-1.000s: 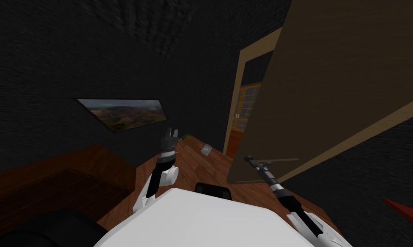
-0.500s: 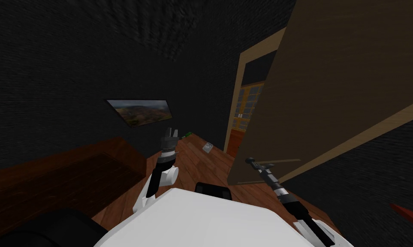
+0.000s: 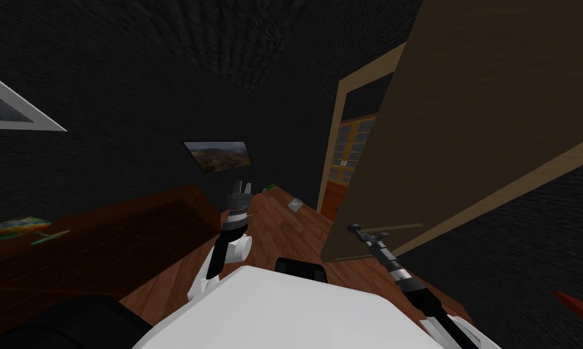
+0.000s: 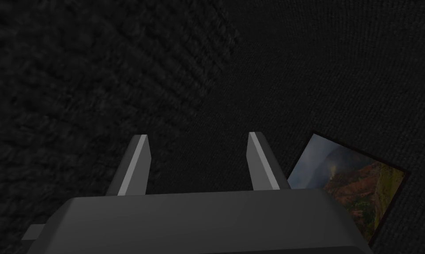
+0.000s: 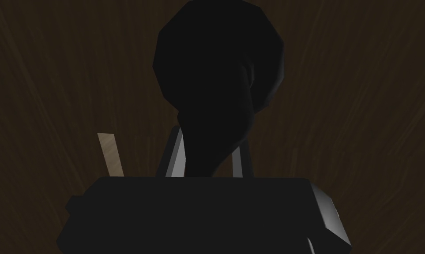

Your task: Pull the door open

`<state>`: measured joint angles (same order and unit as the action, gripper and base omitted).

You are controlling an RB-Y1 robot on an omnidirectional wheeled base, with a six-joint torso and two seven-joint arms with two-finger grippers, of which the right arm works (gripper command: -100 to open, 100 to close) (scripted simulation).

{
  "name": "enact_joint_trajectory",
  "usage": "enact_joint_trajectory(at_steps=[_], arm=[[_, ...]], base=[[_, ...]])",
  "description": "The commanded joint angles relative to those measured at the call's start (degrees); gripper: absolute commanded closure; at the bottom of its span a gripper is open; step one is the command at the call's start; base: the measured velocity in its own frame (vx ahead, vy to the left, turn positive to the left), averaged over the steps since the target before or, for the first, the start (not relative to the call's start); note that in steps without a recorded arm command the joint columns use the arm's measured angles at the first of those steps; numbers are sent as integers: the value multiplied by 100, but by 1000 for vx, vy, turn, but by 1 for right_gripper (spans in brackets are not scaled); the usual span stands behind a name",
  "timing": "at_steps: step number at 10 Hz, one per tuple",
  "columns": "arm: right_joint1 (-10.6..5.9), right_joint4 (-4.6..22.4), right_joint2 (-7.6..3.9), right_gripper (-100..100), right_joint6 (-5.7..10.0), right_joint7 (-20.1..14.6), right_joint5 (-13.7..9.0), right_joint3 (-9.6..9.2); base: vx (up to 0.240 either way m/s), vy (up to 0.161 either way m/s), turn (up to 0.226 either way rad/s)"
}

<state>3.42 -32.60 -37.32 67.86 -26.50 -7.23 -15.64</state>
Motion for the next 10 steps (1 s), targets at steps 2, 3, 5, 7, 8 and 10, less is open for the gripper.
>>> enact_joint_trajectory(at_steps=[2,3,5,7,8,10], arm=[[-10,141,-17,100,212,-24,19,-65],[-2,160,-30,100,258,-31,21,-81],[10,192,-50,100,333,-43,25,-107],[-58,146,7,100,218,-39,62,-177],[-105,114,33,100,173,-33,83,-221],[-204,50,87,100,77,-20,128,-311]], base=[[-196,-97,166],[-211,-96,130],[-176,-110,95],[-15,-4,-93],[70,91,-268],[54,97,-153]])
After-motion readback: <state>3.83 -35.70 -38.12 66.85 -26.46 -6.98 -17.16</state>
